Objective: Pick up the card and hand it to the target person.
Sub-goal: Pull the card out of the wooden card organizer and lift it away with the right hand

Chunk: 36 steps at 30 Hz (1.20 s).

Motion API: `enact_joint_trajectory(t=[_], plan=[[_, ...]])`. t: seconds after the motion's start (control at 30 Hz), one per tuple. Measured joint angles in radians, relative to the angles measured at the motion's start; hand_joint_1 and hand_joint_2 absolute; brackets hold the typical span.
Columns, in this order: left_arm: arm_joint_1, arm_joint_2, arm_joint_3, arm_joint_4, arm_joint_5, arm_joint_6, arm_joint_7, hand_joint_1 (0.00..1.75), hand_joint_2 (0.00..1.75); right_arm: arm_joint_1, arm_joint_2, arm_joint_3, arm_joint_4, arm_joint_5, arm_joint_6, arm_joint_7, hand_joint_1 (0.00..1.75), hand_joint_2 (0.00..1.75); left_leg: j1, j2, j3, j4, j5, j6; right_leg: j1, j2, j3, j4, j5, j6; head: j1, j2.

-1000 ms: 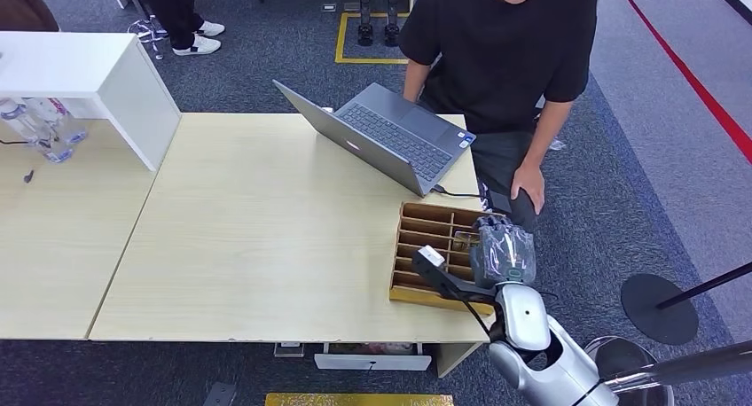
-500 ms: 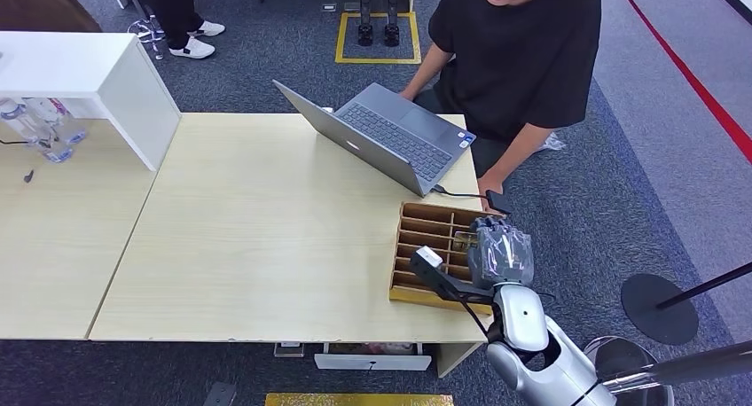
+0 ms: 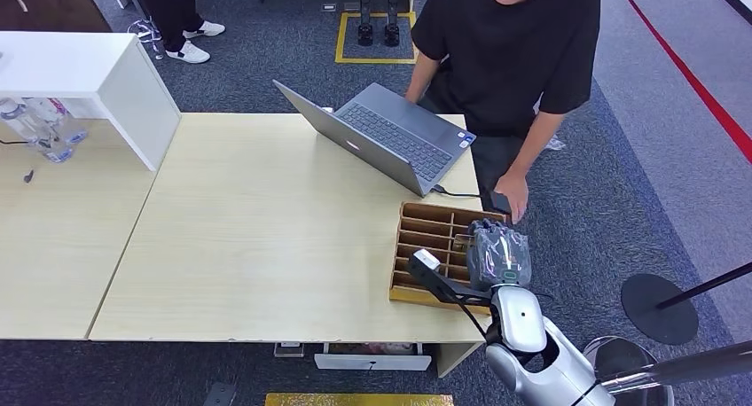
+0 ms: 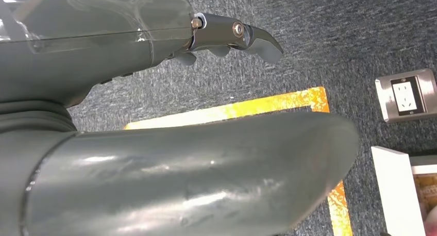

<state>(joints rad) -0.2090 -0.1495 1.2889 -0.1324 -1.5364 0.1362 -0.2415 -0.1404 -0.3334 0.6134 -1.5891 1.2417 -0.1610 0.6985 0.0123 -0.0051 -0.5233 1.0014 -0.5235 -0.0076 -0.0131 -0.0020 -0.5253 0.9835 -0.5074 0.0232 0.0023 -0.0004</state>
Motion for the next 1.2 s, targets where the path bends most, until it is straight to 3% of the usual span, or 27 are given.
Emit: enact_joint_trajectory(t=[0.1,0.5,0.73,1.2], plan=[[0.0,0.0,0.0,0.0,0.0,0.0,0.0,0.0,0.0,0.0,0.0,0.0,0.004,0.0,0.0,0.0,1.34,1.75,0.0,0.0,0.0,0.0,0.0,0.0,0.0,0.0,0.0,0.0,0.0,0.0,0.0,0.0],[0.0,0.0,0.0,0.0,0.0,0.0,-0.001,0.0,0.0,0.0,0.006,0.0,0.007,0.002,0.0,0.0,1.37,1.75,0.0,0.0,0.0,0.0,0.0,0.0,0.0,0.0,0.0,0.0,0.0,0.0,0.0,0.0],[0.0,0.0,0.0,0.0,0.0,0.001,-0.001,0.0,0.0,0.0,0.008,0.0,0.007,0.002,-0.004,0.0,1.73,1.75,0.0,0.0,0.0,0.0,0.0,0.0,0.0,0.0,0.0,0.0,0.0,0.0,0.0,0.0],[0.009,0.001,0.0,0.0,0.0,0.003,-0.016,0.0,0.0,0.0,-0.028,-0.04,-0.147,0.048,0.131,0.0,1.65,1.75,0.0,0.0,0.0,0.0,0.0,0.0,0.0,0.0,0.0,0.0,0.0,0.0,0.0,0.0]])
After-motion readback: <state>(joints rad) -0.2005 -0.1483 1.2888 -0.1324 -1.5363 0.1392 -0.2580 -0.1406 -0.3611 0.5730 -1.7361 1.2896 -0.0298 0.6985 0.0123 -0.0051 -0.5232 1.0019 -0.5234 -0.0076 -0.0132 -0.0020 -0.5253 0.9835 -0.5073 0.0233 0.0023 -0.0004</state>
